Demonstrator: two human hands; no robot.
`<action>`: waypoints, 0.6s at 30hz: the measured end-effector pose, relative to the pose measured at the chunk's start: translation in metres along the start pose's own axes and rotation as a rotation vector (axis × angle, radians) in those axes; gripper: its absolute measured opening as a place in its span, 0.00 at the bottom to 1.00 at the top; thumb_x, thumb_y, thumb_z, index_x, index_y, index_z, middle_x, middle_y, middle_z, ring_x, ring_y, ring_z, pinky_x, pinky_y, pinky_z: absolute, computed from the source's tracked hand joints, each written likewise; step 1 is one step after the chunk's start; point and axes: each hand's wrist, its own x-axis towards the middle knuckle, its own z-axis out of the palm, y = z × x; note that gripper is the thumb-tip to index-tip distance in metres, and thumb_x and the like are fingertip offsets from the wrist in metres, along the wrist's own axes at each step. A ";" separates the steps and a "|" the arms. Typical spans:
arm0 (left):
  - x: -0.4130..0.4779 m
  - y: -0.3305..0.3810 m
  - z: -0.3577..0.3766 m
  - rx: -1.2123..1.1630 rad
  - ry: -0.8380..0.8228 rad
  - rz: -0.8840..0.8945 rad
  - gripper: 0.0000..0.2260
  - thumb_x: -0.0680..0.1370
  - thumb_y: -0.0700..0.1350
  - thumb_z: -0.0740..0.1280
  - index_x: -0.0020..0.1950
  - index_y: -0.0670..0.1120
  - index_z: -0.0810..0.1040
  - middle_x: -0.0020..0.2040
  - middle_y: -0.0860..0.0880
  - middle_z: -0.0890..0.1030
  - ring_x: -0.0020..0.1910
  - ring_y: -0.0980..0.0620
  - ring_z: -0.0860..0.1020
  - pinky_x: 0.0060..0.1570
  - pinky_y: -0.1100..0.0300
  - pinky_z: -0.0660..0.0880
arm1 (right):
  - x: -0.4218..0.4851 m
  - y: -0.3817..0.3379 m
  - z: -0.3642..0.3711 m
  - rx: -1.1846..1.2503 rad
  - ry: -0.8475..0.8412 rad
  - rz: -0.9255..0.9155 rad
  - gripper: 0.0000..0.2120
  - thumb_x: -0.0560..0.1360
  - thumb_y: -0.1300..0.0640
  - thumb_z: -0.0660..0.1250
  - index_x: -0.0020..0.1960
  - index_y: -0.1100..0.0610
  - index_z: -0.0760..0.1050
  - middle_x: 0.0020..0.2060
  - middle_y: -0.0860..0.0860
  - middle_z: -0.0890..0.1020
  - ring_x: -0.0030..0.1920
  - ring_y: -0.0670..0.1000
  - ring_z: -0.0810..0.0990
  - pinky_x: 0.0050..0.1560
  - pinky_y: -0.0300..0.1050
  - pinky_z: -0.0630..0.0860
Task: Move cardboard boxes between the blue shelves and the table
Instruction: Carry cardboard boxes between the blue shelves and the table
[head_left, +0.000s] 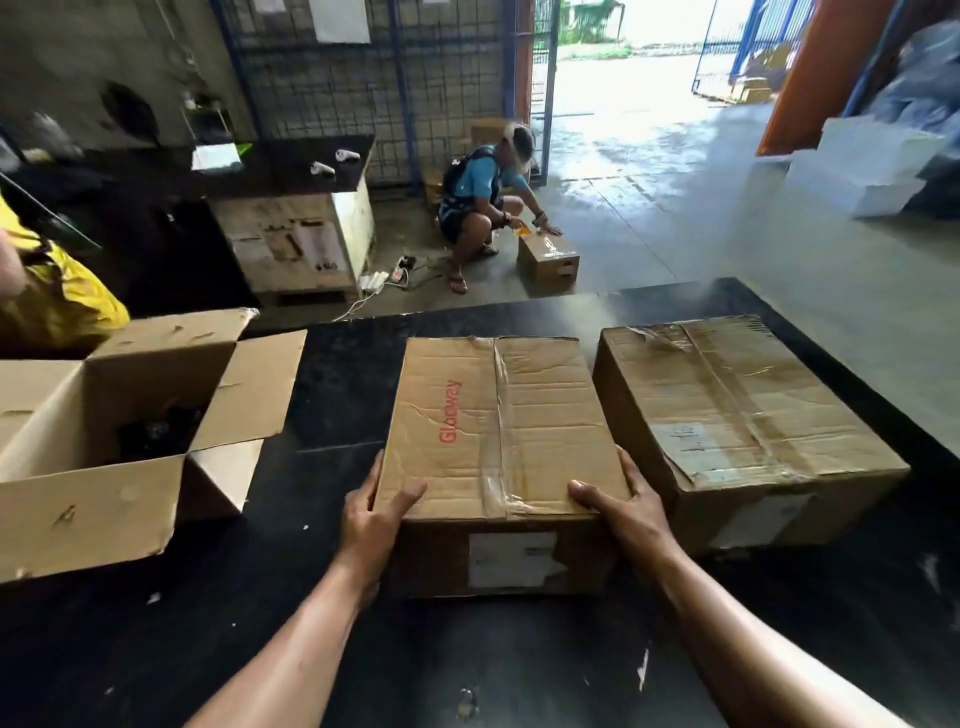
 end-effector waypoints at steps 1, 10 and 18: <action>-0.001 0.009 -0.003 0.004 -0.002 0.036 0.22 0.67 0.59 0.75 0.61 0.69 0.80 0.55 0.58 0.86 0.54 0.58 0.84 0.54 0.60 0.79 | -0.002 -0.009 -0.001 0.016 0.006 -0.022 0.42 0.68 0.54 0.80 0.76 0.47 0.64 0.51 0.42 0.78 0.48 0.37 0.77 0.46 0.29 0.72; -0.042 0.148 0.015 -0.030 -0.061 0.407 0.34 0.64 0.59 0.73 0.69 0.54 0.77 0.59 0.47 0.83 0.57 0.51 0.82 0.64 0.53 0.76 | -0.095 -0.139 -0.076 0.081 0.121 -0.431 0.34 0.61 0.43 0.81 0.65 0.44 0.74 0.54 0.48 0.84 0.53 0.49 0.84 0.54 0.47 0.81; -0.183 0.214 0.147 -0.144 -0.447 0.601 0.31 0.64 0.64 0.75 0.67 0.64 0.76 0.57 0.60 0.85 0.57 0.56 0.83 0.56 0.61 0.78 | -0.305 -0.136 -0.244 -0.136 0.611 -0.547 0.37 0.68 0.40 0.77 0.73 0.47 0.68 0.62 0.45 0.77 0.55 0.42 0.79 0.51 0.34 0.77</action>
